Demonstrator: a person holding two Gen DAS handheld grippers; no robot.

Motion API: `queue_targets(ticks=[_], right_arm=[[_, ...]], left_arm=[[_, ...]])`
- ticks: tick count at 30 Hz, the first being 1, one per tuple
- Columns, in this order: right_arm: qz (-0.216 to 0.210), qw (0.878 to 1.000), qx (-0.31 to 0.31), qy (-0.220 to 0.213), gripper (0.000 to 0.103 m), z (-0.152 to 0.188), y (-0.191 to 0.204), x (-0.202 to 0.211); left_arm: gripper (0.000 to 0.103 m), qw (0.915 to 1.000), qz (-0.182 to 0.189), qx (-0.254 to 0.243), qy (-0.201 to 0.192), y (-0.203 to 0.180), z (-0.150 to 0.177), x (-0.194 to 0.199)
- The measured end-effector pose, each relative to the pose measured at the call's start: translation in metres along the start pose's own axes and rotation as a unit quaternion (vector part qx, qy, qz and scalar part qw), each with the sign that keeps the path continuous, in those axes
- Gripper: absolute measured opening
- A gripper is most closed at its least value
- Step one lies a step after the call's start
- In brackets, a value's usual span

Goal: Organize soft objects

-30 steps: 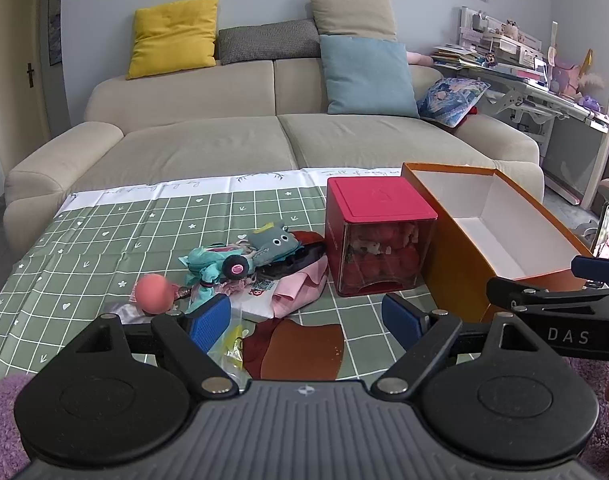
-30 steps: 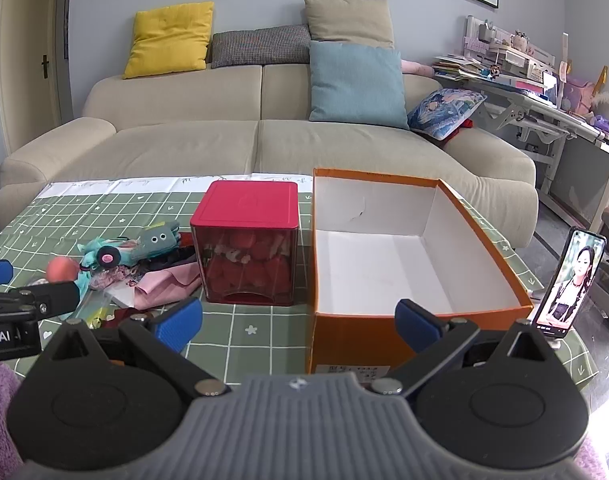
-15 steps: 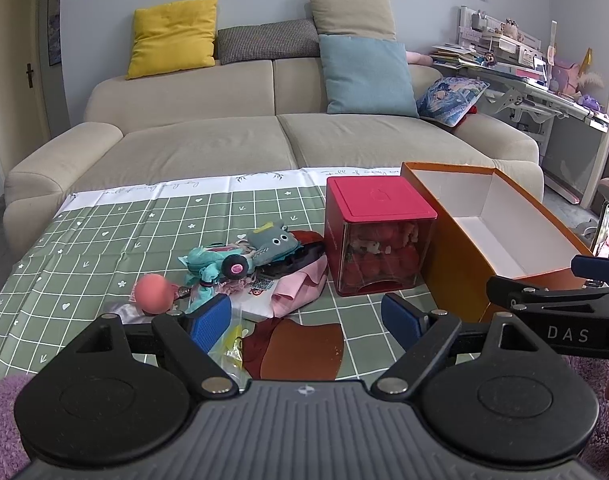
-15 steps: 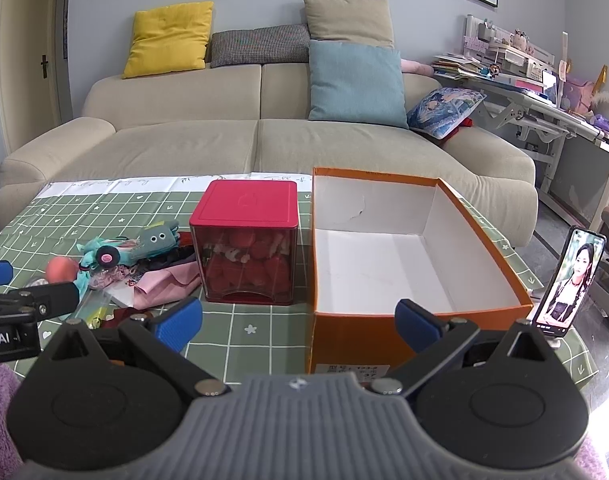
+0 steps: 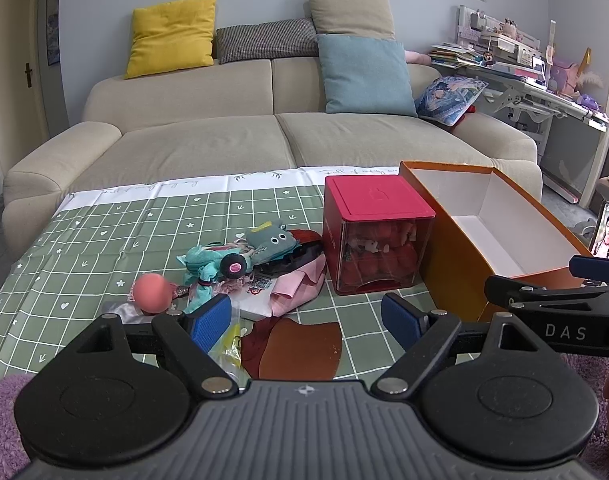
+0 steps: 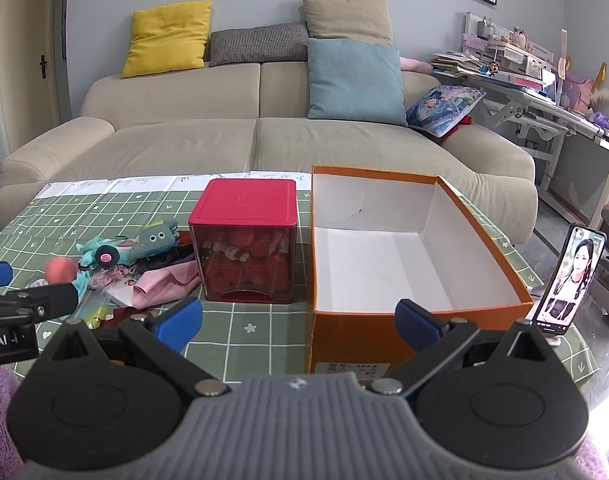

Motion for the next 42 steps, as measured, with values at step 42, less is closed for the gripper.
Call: queue_targets(ticks=[42], right_arm=[[-0.189,0.967,0.115,0.129,0.082,0.004,0.112,-0.081]], left_arm=[[0.066,0.9810,0.030,0.120,0.150,0.106,-0.002,-0.054]])
Point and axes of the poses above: each gripper's, at about its wrist camera, not at the fingertips, and x roughly against the way its jaws point, y to its left, z to its underside, the point moved 1 cm from there along -x, roughly the way its jaws point, and after that the axes turned 12 degrees about z, right-handed, at the moved point
